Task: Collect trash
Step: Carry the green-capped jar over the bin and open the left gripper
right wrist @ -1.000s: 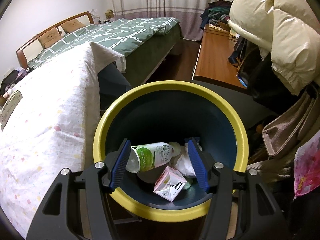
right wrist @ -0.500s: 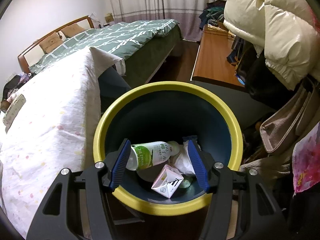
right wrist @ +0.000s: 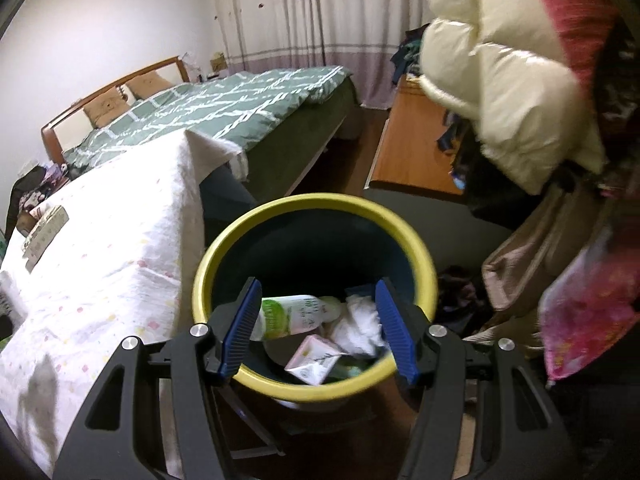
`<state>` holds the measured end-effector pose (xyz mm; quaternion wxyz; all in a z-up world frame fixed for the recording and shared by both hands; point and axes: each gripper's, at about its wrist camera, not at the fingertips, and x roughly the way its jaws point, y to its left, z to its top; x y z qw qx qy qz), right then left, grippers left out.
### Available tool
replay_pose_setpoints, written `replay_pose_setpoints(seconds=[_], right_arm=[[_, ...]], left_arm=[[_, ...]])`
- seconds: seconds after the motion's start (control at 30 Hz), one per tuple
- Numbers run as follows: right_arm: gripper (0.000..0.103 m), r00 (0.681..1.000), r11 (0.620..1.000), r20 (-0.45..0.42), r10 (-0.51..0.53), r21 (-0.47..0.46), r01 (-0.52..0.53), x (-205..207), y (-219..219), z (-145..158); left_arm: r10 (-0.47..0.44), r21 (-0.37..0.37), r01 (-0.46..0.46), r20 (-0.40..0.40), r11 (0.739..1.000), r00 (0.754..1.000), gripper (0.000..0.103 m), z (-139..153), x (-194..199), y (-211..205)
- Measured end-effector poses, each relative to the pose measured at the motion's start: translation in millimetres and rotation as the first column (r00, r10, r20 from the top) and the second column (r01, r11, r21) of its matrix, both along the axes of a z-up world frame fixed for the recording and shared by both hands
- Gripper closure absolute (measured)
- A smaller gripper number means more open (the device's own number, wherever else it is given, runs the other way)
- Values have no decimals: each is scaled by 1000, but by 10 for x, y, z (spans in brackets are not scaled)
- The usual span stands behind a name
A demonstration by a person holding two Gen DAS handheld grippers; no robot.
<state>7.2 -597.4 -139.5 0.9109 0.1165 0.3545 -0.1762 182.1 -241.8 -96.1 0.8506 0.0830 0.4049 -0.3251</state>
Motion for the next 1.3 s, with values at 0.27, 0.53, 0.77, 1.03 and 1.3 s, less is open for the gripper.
replay_pose_setpoints(seconds=[0.27, 0.53, 0.77, 1.03, 1.3], right_arm=[[46, 998, 998, 10, -63, 9, 63, -389, -298, 33], [46, 995, 995, -7, -97, 27, 97, -627, -472, -70], [46, 994, 994, -35, -102, 38, 104, -768, -542, -151], [46, 995, 994, -33, -96, 42, 98, -779, -469, -146], [41, 998, 998, -27, -53, 30, 54, -681, -246, -70]], left_arm=[[-182, 11, 183, -57, 983, 982, 53, -50, 182, -1104], [-296, 67, 303, -95, 951, 950, 53, -233, 337, -2223], [-313, 127, 332, -150, 935, 938, 53, -559, 447, -2787], [-277, 103, 286, -96, 953, 956, 30, -451, 462, -2716], [-161, -28, 162, 24, 986, 987, 18, 210, 270, -1789]])
